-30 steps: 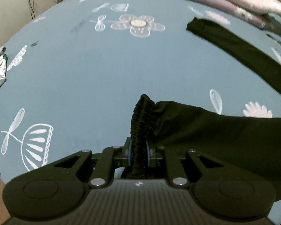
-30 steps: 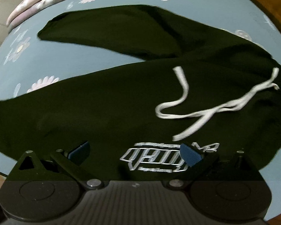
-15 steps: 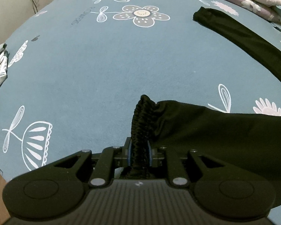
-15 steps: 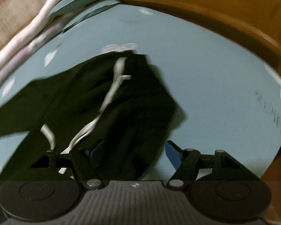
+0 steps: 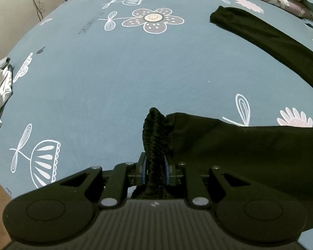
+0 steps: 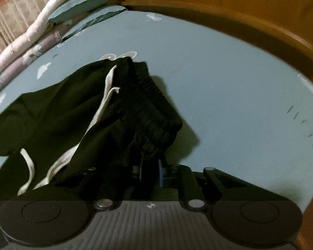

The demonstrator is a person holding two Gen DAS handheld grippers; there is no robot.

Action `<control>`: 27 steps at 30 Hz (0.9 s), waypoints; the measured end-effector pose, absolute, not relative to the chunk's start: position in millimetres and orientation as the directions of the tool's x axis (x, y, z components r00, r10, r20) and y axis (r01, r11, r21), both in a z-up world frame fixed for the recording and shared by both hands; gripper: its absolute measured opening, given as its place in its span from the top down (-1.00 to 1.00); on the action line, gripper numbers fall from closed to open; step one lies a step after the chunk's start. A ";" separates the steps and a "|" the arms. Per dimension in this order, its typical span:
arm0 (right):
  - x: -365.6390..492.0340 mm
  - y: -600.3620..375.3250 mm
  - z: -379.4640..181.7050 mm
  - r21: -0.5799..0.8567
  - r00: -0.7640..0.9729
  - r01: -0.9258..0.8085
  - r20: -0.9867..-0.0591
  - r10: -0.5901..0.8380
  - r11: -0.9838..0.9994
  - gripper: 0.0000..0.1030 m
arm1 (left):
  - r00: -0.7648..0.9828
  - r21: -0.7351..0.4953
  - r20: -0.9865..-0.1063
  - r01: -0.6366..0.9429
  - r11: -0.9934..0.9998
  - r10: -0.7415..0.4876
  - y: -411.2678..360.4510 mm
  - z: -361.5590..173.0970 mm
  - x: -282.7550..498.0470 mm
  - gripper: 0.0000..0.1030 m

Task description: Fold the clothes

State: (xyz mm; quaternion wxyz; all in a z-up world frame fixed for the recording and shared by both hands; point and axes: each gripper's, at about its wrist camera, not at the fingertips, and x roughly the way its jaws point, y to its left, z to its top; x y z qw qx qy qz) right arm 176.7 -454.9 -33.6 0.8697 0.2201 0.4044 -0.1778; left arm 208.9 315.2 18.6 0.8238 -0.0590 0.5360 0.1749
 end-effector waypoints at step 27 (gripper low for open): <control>186.9 -449.0 22.6 0.055 0.558 0.429 -0.801 -0.216 0.902 -0.08 | 0.311 -0.031 -0.948 -0.312 0.950 0.071 308.3 -0.1 199.7 0.68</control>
